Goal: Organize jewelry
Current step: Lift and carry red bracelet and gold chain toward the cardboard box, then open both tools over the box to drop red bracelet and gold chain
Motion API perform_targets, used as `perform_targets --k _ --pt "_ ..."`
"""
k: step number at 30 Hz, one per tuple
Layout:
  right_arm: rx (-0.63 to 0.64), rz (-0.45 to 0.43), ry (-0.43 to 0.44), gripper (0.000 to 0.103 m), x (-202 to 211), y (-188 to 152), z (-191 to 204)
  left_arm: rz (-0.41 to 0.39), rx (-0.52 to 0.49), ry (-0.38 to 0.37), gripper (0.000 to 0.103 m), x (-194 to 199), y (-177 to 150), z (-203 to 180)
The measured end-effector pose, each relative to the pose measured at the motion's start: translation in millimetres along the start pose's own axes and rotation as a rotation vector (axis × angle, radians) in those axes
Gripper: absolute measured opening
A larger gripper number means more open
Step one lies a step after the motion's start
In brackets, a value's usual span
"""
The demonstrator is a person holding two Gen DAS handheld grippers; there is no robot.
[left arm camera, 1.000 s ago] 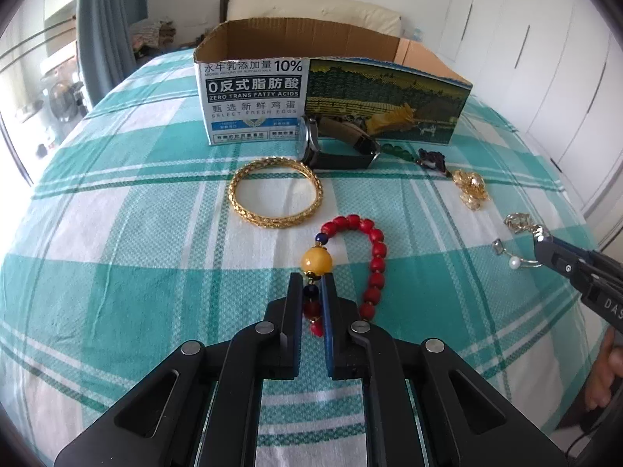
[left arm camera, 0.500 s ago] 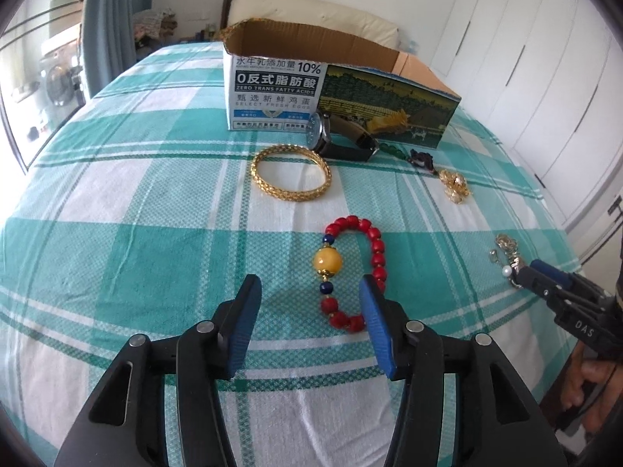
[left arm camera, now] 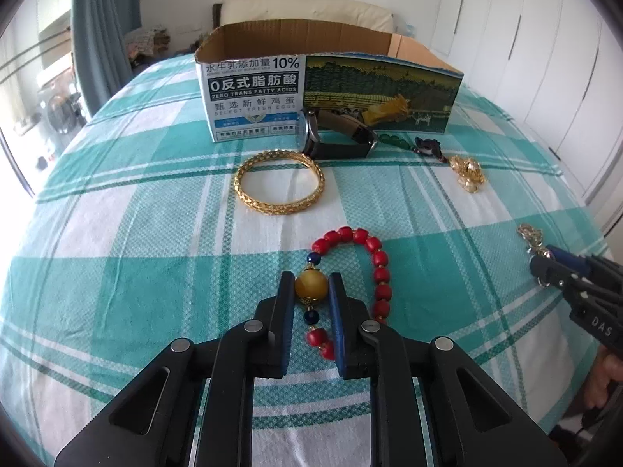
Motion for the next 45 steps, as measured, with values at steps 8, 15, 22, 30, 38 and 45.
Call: perform_targets --k 8,15,22,30,38,45 --pt "-0.017 -0.049 0.069 0.027 31.8 21.7 -0.3 0.001 0.049 -0.105 0.015 34.1 20.2 -2.8" --pt "-0.036 -0.108 0.144 0.027 58.7 49.4 -0.8 -0.048 0.053 -0.141 0.015 68.2 49.7 -5.9" --pt "0.010 -0.168 0.179 0.027 81.8 85.7 2.1 -0.079 0.063 -0.168 0.015 85.4 83.6 -2.2" --pt "0.060 -0.242 0.211 0.027 95.3 151.9 -1.1 -0.128 0.050 -0.204 0.015 99.8 143.6 -6.9" --pt "0.085 -0.274 0.225 0.027 78.9 229.8 -3.8 -0.170 0.037 -0.185 0.015 85.2 205.9 -9.2" --pt "0.093 -0.238 0.233 0.027 30.0 269.6 -3.8 -0.150 0.049 -0.126 0.015 36.3 230.8 0.5"
Point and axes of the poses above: each gripper's, at about its wrist camera, not at the fingertips, and x roughly against the way its jaws point, z to its left, y to its top, the point moved 4 cm from there along -x, roughly the way its jaws point, and after that the axes turned 11 degrees about x, right-handed, at the moved point
